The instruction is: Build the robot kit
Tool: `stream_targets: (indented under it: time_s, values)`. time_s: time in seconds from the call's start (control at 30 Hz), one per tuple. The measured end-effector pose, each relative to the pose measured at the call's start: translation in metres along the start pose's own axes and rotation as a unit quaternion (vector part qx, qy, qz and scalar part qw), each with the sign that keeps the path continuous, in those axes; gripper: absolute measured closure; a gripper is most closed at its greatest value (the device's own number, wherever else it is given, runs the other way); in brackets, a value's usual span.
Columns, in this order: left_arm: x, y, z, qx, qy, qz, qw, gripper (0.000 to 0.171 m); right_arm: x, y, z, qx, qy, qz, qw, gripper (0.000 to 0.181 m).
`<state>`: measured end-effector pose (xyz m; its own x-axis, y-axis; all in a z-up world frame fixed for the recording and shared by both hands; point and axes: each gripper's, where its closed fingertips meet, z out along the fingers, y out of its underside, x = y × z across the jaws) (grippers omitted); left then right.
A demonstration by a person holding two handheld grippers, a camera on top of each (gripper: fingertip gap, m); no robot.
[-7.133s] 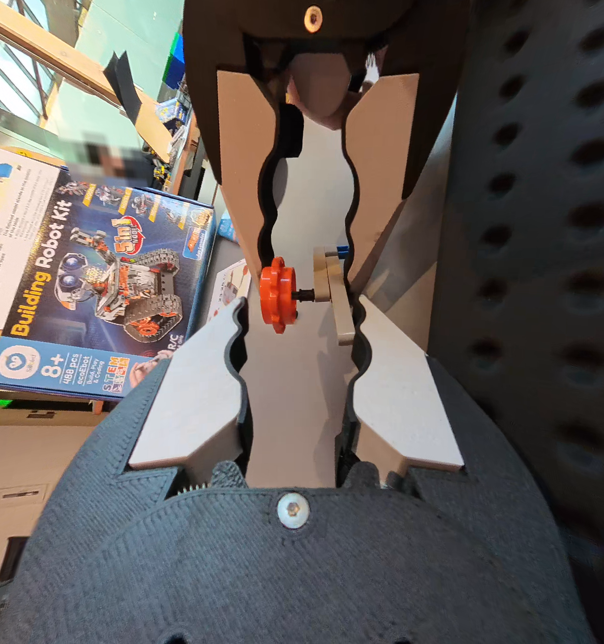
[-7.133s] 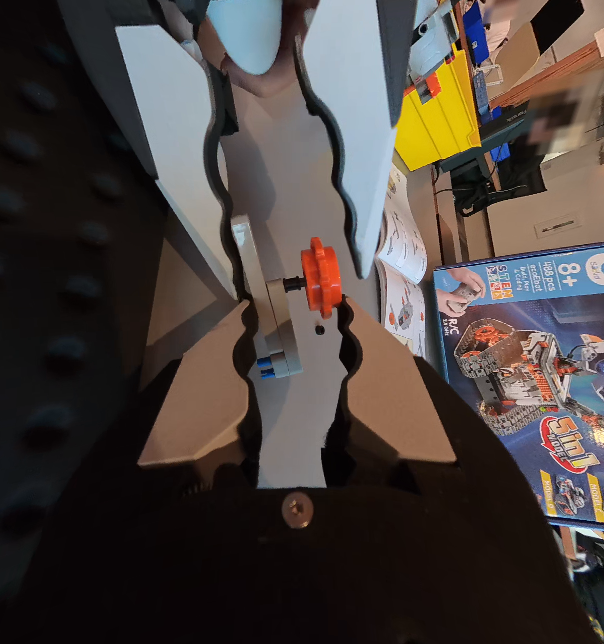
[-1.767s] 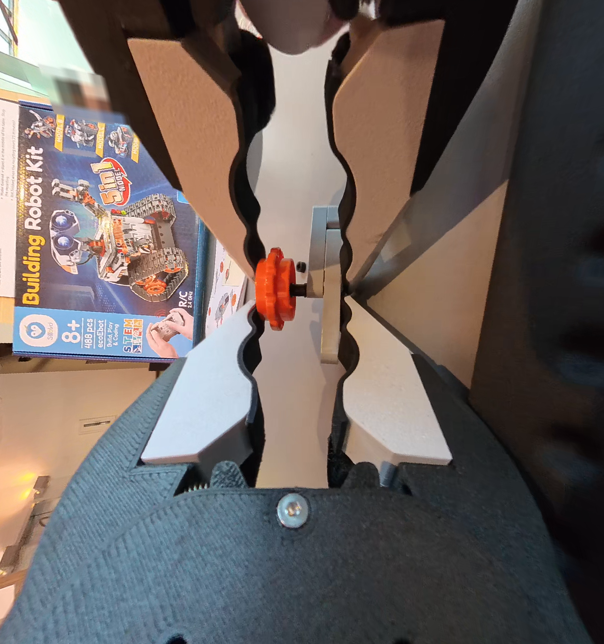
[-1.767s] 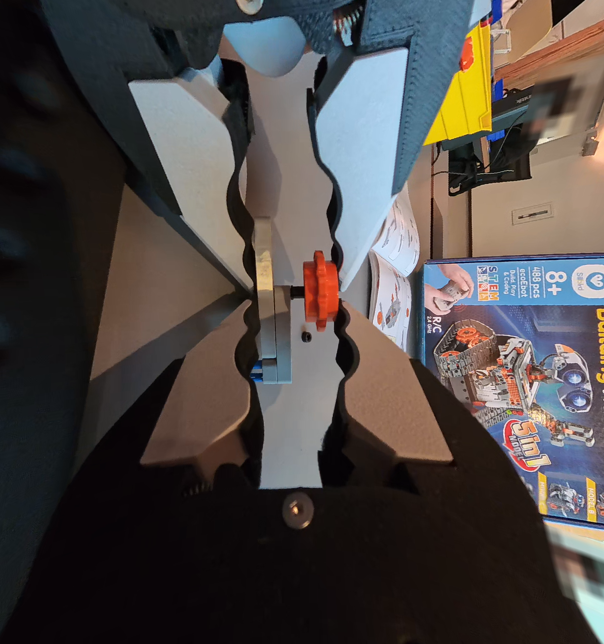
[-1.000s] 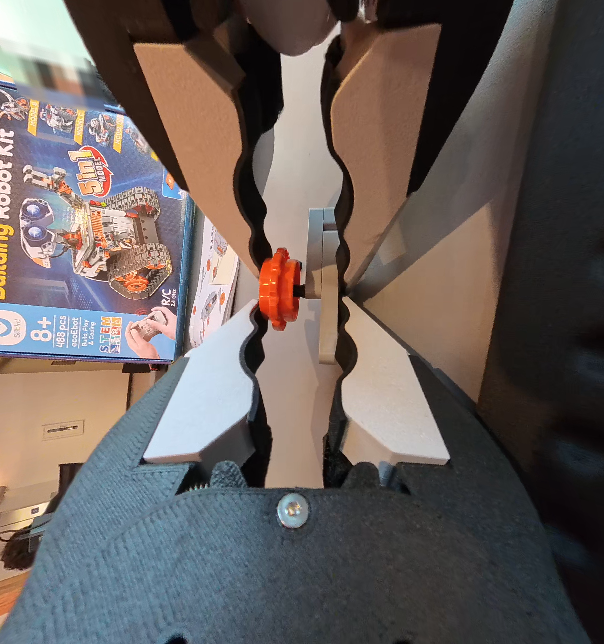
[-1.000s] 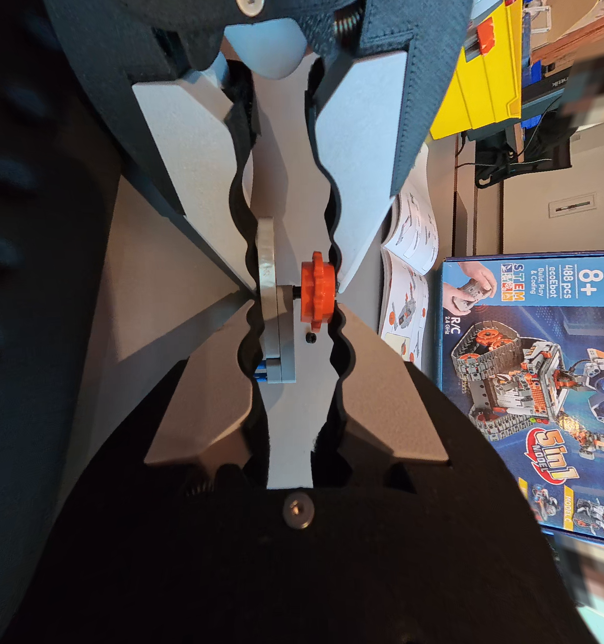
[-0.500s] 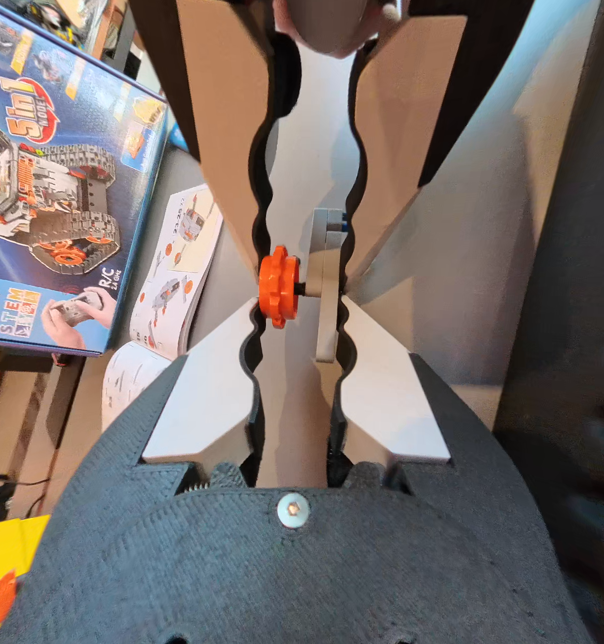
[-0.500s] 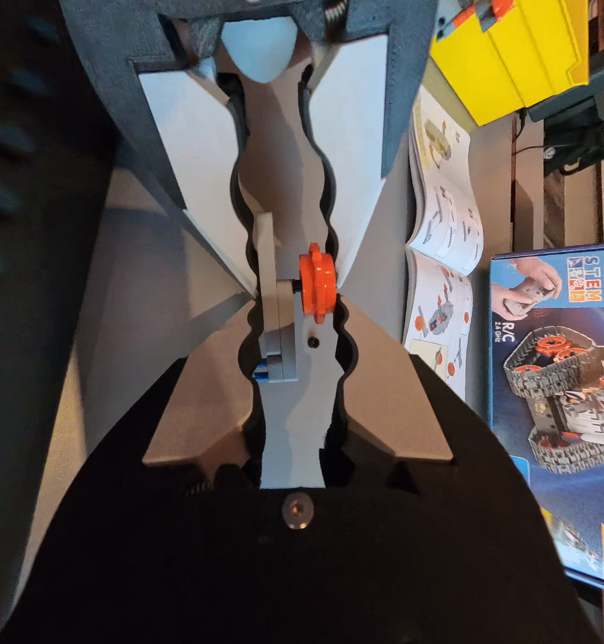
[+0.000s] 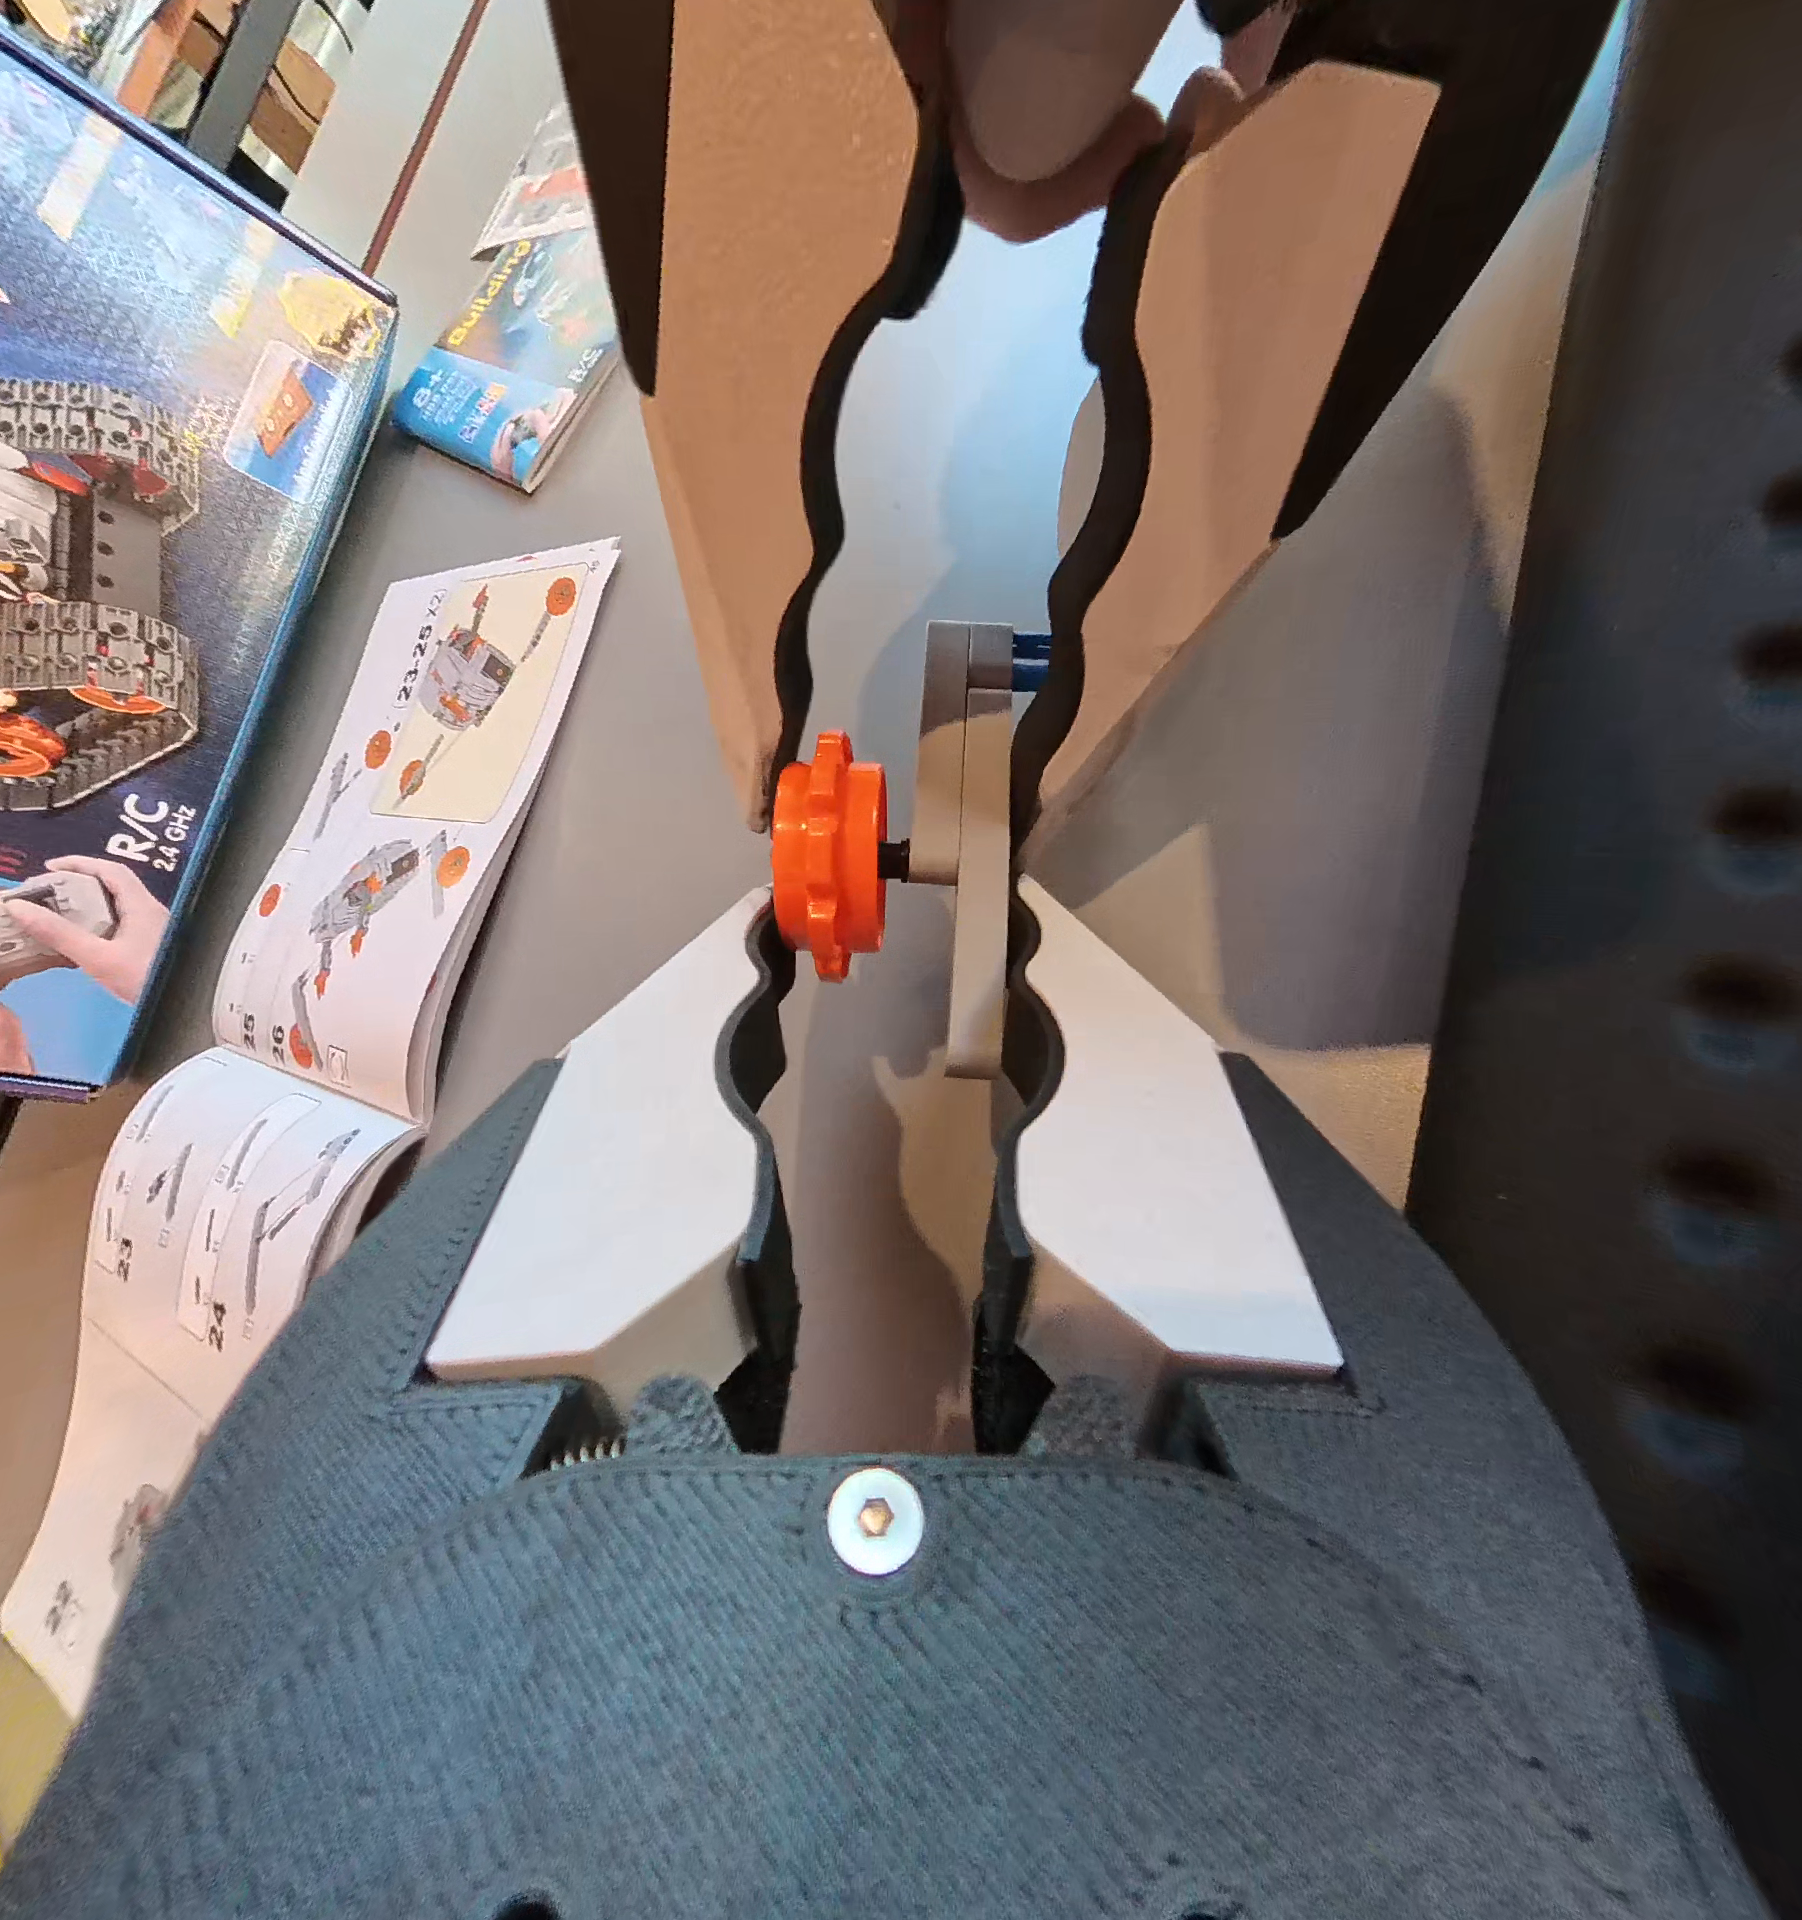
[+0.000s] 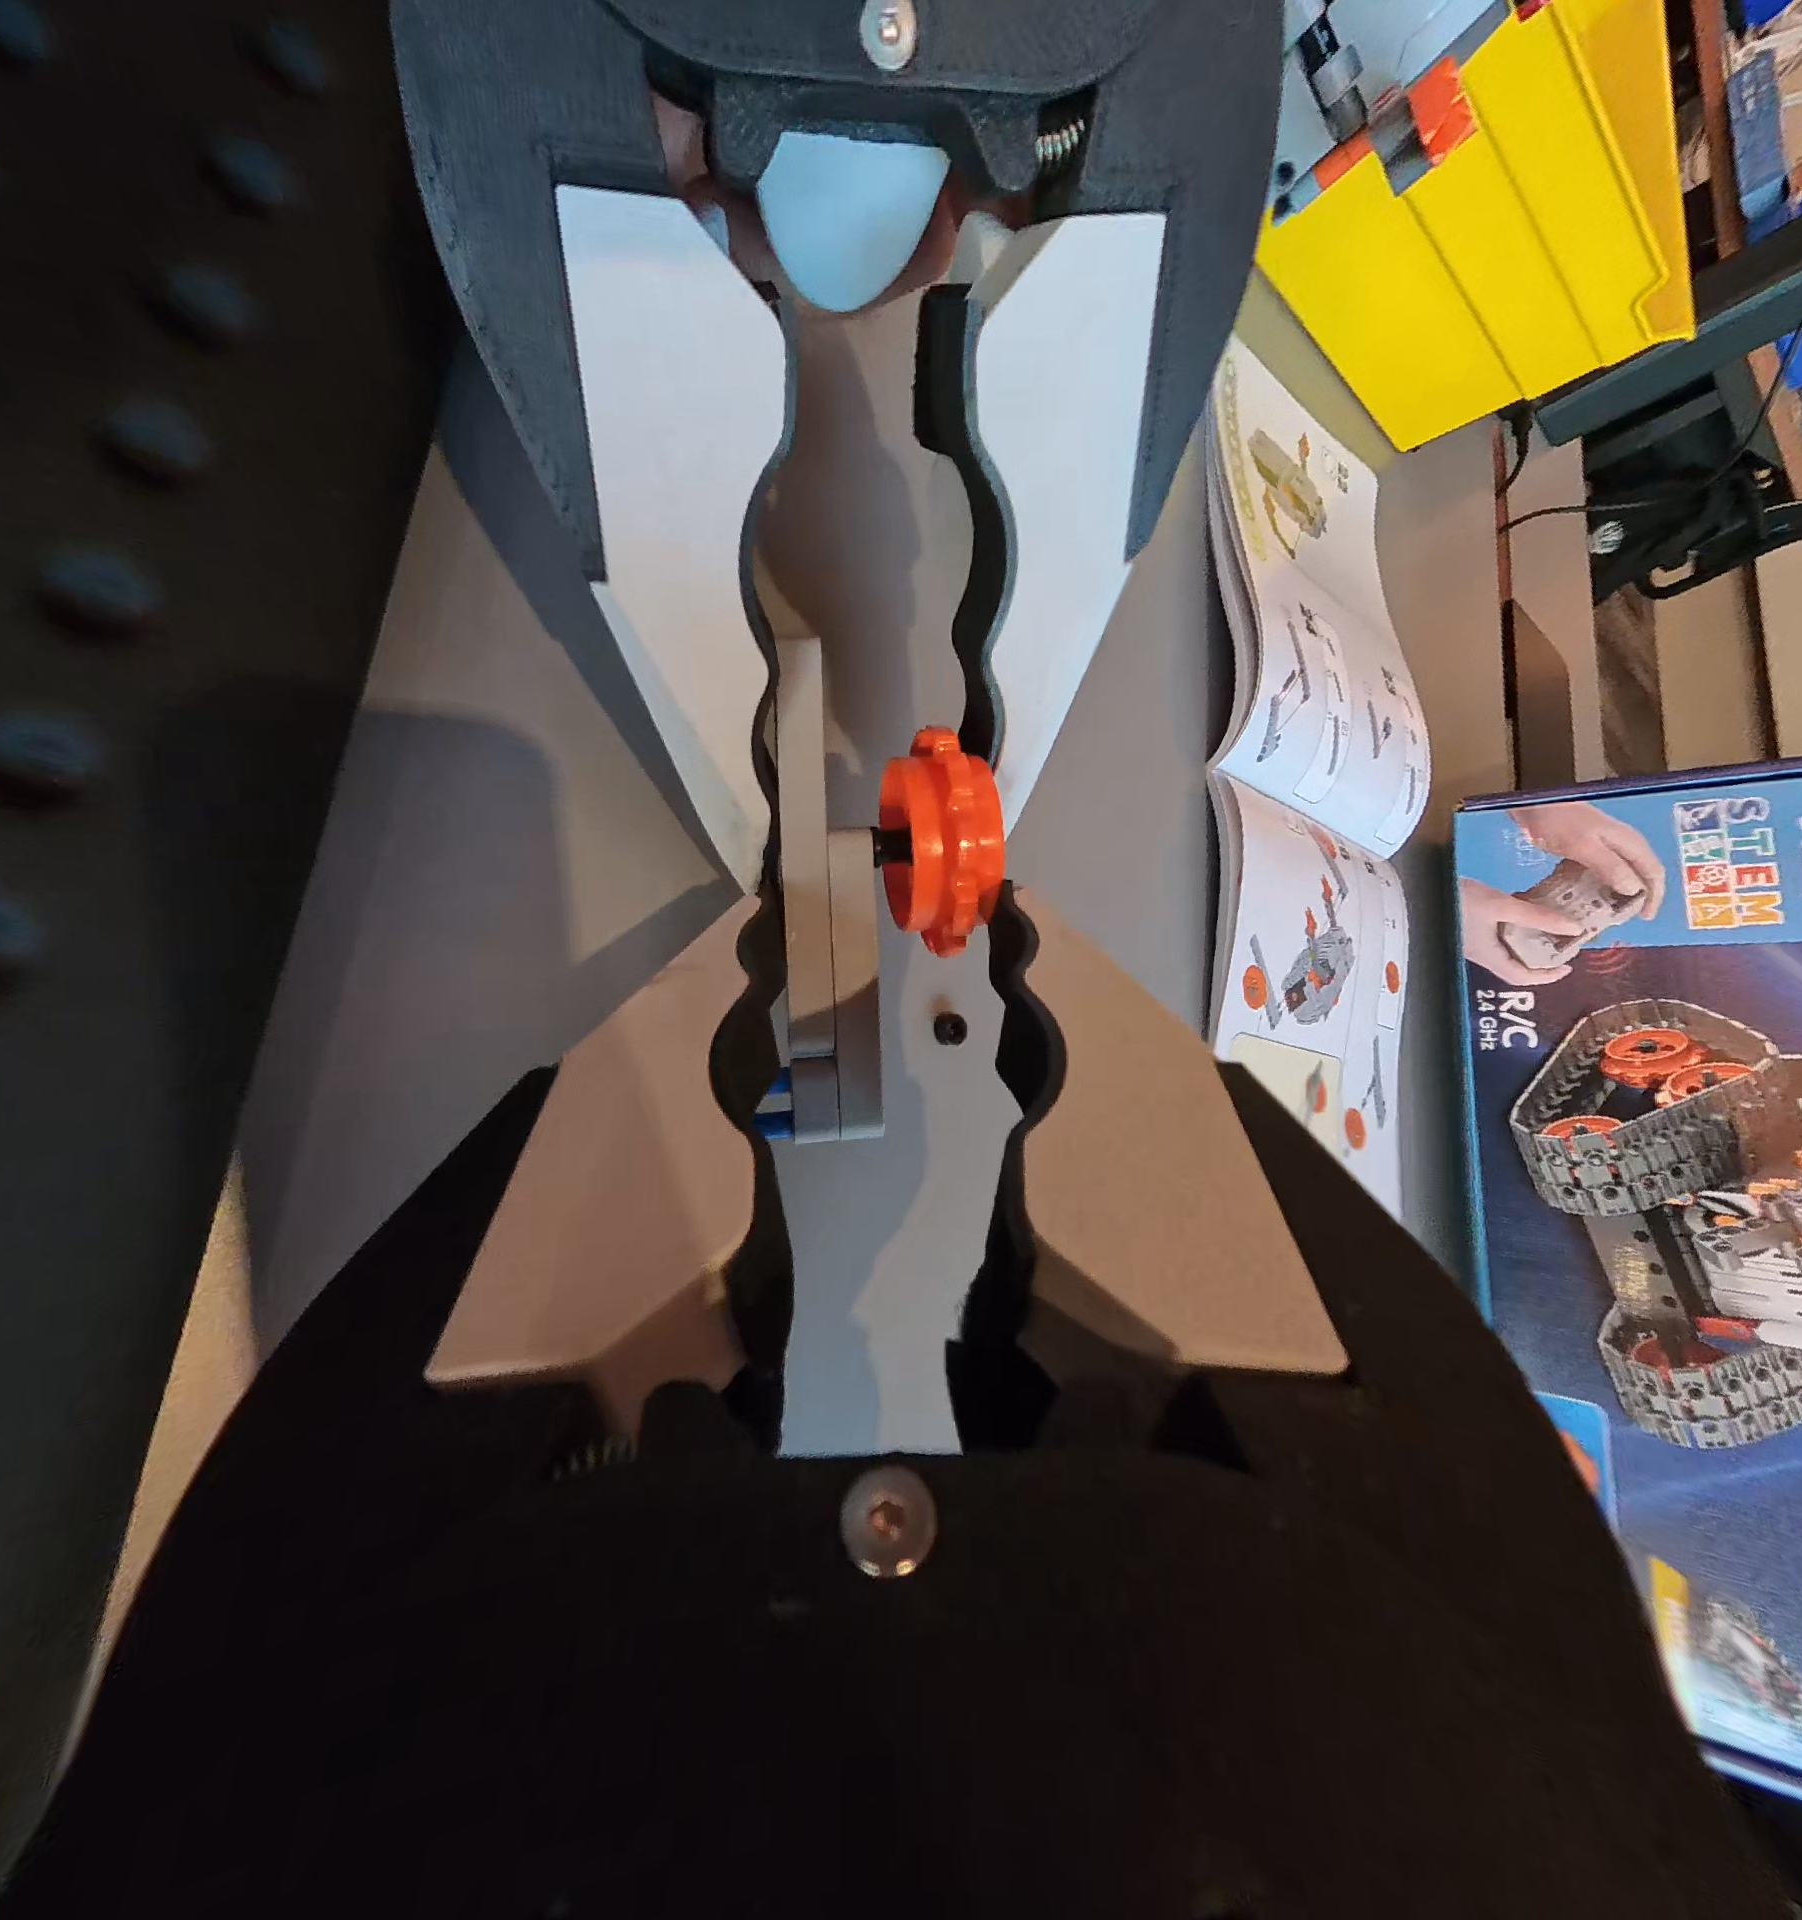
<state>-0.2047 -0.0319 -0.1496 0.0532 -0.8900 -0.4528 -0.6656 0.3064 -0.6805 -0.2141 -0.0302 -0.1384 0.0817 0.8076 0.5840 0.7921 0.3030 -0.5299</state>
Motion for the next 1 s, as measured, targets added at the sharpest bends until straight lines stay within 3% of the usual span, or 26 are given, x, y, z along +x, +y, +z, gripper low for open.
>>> stream_targets:
  time_s: [0.03, 0.43, 0.6, 0.77, 1.0]
  values:
    - [0.000, -0.001, -0.001, 0.000, 0.003, -0.005, 1.000, 0.134, 0.000, 0.000, -0.001, 0.002, -0.005, 0.013, 1.000, 0.145]
    - [0.007, 0.005, 0.000, -0.019, 0.041, -0.042, 0.998, 0.134, -0.007, 0.003, 0.004, 0.001, -0.054, 0.074, 0.996, 0.145]
    - [0.015, 0.005, 0.001, -0.006, 0.112, -0.128, 0.985, 0.133, -0.014, 0.004, 0.004, 0.011, -0.117, 0.141, 0.983, 0.144]
    - [0.019, 0.002, -0.003, 0.013, 0.162, -0.191, 0.968, 0.133, -0.015, 0.000, 0.001, 0.047, -0.133, 0.178, 0.974, 0.144]
    - [0.012, -0.007, -0.008, 0.051, 0.157, -0.208, 0.964, 0.133, -0.006, -0.006, -0.006, 0.085, -0.128, 0.203, 0.967, 0.146]
